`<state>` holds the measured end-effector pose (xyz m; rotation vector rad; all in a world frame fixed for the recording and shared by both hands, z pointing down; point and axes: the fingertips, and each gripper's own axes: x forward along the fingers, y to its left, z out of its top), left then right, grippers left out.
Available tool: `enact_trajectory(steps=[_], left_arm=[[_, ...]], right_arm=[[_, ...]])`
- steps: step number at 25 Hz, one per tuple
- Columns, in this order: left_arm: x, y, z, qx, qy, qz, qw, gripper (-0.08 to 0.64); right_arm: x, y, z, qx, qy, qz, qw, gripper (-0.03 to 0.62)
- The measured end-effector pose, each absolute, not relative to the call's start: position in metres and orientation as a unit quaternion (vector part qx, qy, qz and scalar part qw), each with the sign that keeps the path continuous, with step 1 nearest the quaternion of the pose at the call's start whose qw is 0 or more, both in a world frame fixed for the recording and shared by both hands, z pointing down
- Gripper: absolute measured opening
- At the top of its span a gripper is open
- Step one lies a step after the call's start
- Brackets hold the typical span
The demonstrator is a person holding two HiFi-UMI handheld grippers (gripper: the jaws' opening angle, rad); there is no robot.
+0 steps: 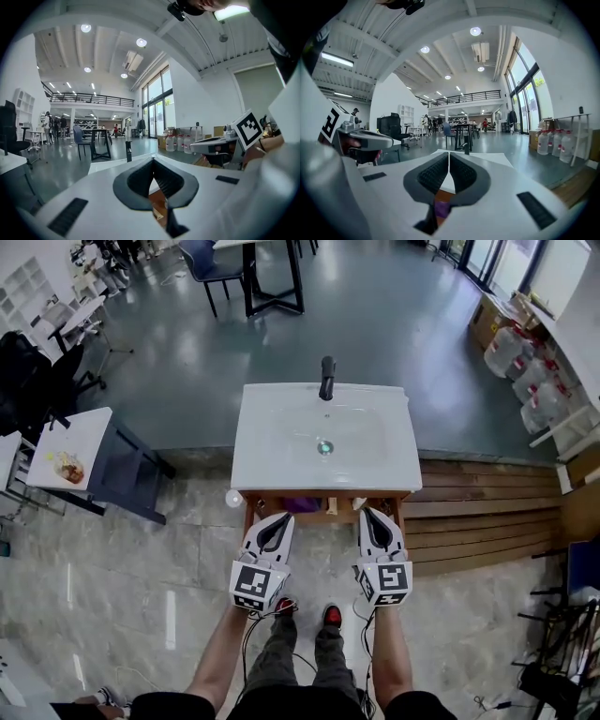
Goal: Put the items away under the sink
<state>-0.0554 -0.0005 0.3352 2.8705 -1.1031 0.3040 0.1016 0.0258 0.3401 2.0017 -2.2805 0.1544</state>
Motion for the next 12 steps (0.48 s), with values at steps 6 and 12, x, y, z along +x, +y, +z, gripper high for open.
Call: enact_trajectory(steps=[6,12], left_arm=[[-0.053,0.015,0.297,0.933,-0.35,0.084,0.008,0.006],[-0.063,0.03,0.285,0.93,-0.358,0.082,0.006,0.007]], right_arm=[[0.103,0.049,0.312,0.656,-0.752,0.038,0.056,0.035],[0.101,0.073,0.294,0.662,-0.747,0.029,0.054,0.035]])
